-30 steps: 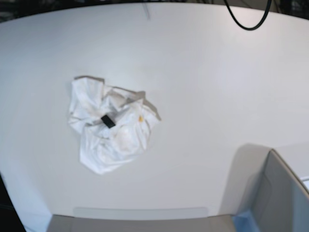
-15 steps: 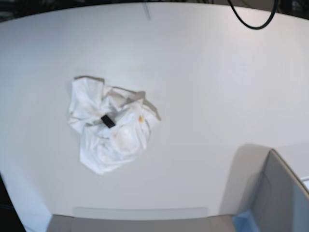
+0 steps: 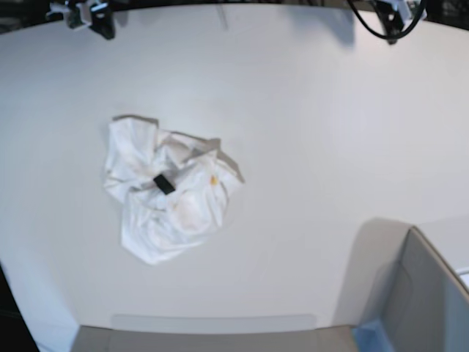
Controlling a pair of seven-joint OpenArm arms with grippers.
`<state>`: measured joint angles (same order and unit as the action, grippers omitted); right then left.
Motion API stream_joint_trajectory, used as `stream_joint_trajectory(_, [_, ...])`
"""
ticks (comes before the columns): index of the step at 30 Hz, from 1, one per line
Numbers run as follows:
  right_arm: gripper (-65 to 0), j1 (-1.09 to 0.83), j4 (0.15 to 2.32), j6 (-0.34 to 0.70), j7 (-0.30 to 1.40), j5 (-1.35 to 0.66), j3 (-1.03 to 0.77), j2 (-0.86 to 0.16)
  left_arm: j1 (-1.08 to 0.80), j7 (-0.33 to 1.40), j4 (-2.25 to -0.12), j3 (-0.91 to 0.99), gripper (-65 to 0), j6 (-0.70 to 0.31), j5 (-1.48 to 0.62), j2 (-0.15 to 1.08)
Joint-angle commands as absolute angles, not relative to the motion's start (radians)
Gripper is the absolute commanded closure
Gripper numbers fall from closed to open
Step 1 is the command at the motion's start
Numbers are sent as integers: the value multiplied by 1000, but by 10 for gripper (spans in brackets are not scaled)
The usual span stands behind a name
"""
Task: Layout the t-shirt on the table in an organized manner, then fold the t-shirt properly
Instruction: 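Move the left gripper down onto the crumpled white t-shirt and grasp it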
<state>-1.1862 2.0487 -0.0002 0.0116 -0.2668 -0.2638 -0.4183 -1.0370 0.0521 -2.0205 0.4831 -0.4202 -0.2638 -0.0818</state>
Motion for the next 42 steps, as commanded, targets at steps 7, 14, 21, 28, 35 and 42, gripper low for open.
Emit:
stream_joint_trajectory(7, [0,-1063,2060,7,35,-274,-262,-420,-883,24,-2043,470,0,-407,-274,-93])
stream_joint_trajectory(14, [-2,-949,2058,7,36,-274,-200,-426,-802,22,-2043,377,-4,-409,-274,-16])
stream_joint_trajectory(21, [-158,-886,2060,4,36,-274,-119,-420,-780,27,-2043,157,-94,-409,-278,202])
stream_joint_trajectory(28, [-236,-759,2061,4,35,-274,-68,-383,-682,81,-2041,-27,-101,-409,-280,395])
stream_joint_trajectory(35, [-236,-470,2057,4,177,-275,-42,-188,-561,209,-2041,-38,-101,-409,-280,392])
stream_joint_trajectory(42, [-237,-222,1942,-1,476,-433,-44,-91,-529,243,-2040,-38,-101,-409,-275,305])
